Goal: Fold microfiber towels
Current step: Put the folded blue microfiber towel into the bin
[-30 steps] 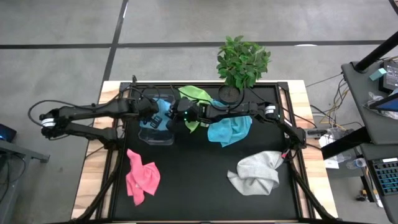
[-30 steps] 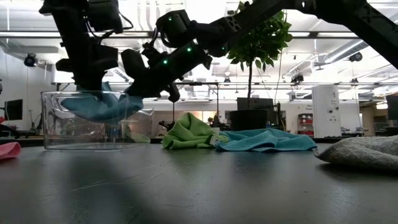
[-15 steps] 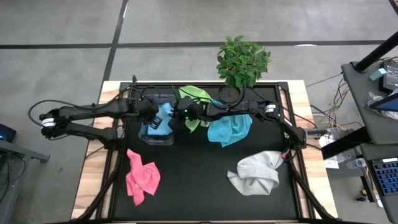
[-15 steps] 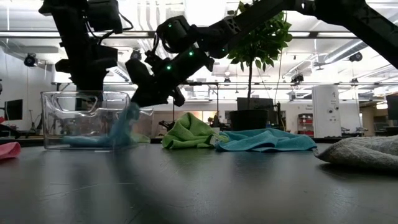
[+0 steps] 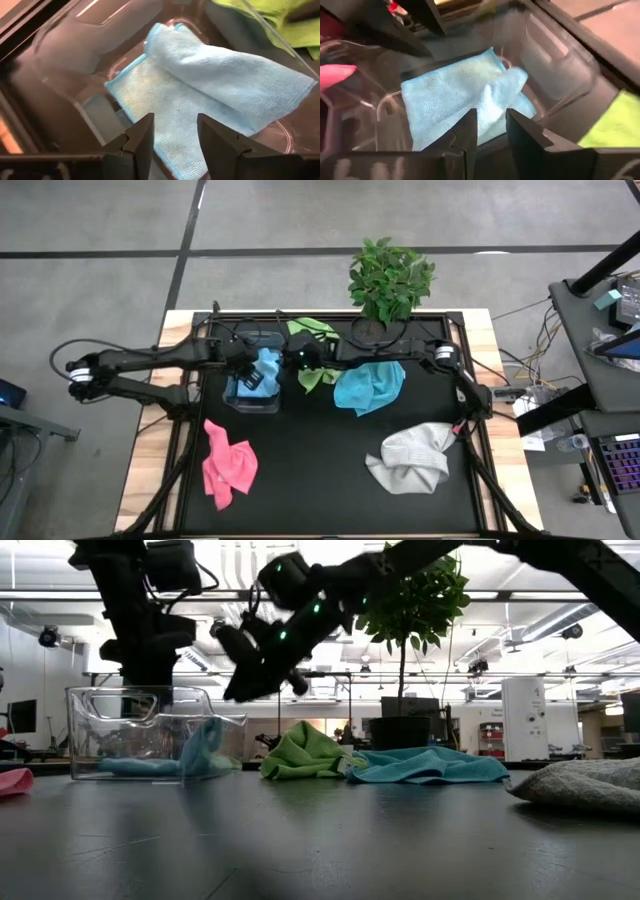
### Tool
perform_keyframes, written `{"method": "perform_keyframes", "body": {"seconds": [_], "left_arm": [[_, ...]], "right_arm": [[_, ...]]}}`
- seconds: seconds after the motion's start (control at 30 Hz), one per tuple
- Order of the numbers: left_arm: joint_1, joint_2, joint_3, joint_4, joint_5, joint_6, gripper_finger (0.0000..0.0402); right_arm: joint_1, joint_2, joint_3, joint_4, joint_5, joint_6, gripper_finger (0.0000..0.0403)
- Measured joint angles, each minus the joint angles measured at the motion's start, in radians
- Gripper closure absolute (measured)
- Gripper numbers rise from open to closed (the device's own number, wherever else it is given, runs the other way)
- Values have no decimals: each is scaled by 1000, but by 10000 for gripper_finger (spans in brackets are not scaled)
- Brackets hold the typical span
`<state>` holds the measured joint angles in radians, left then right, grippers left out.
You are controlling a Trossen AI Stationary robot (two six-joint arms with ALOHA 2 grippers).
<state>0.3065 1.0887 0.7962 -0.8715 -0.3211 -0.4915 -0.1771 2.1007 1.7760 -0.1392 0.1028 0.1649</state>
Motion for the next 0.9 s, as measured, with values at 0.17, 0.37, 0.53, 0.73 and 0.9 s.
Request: {"method": "perform_keyframes", "body": {"seconds": [0.17, 0.37, 0.53, 0.73, 0.9], "left_arm": [[2, 52, 6, 66, 34, 87, 298], [24, 152, 11, 83, 86, 221, 348], [47, 237, 8, 127, 108, 273, 395], [57, 333, 6, 168, 52, 308, 396], [61, 401, 5, 173, 20, 314, 396]], "right_arm": [[29, -95, -28, -57, -2, -89, 323], [54, -251, -182, -102, -6, -156, 338], [73, -404, -349, -79, -6, -184, 344], [87, -534, -537, 47, -6, -129, 344], [86, -588, -624, 114, 3, -105, 343]]}}
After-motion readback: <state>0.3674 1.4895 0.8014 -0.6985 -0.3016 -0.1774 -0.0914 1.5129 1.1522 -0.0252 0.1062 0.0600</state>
